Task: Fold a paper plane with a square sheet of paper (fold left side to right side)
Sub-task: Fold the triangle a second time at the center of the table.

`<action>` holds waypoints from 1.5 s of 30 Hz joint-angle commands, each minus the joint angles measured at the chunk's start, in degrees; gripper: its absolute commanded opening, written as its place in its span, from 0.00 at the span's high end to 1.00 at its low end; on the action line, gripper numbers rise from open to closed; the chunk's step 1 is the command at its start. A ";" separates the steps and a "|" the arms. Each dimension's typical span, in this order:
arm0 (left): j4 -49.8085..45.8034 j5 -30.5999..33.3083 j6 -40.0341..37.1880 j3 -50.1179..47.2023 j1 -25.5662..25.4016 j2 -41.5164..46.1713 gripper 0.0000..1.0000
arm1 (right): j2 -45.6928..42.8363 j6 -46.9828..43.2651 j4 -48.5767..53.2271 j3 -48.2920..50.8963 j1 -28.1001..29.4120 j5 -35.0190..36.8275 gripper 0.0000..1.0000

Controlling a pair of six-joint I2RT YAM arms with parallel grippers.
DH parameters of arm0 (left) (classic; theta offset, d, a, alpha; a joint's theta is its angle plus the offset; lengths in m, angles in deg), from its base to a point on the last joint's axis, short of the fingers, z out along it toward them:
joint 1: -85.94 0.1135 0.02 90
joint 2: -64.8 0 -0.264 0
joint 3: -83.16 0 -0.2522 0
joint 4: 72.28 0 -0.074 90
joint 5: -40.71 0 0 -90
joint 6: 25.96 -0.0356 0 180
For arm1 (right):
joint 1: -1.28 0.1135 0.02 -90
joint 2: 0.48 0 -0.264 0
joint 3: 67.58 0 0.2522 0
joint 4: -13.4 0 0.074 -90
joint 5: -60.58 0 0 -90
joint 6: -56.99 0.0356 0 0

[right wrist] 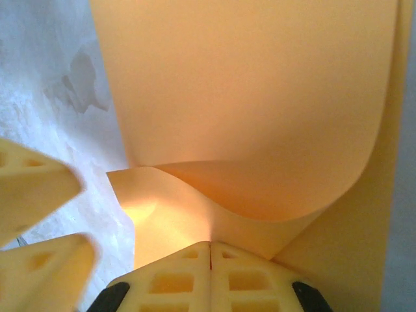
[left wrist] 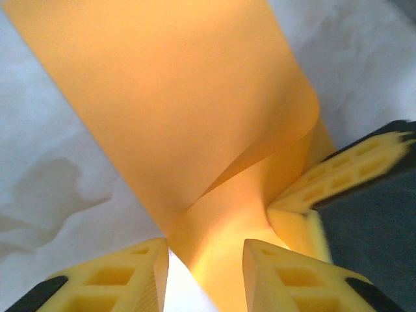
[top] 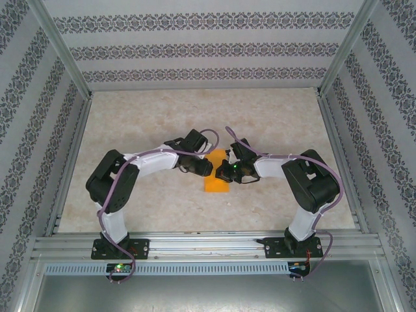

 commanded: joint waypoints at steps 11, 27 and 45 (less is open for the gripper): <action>-0.95 -13.37 10.94 -5.54 0.73 10.95 0.80 | 0.46 -0.07 3.35 0.78 0.47 1.93 1.00; 4.60 -18.16 15.10 -7.74 -1.19 2.90 0.87 | 1.25 -0.22 3.48 0.60 0.43 1.41 1.00; 4.56 -16.05 14.06 -9.14 -1.19 -0.62 0.90 | 1.73 -0.60 4.33 0.51 0.47 1.57 1.00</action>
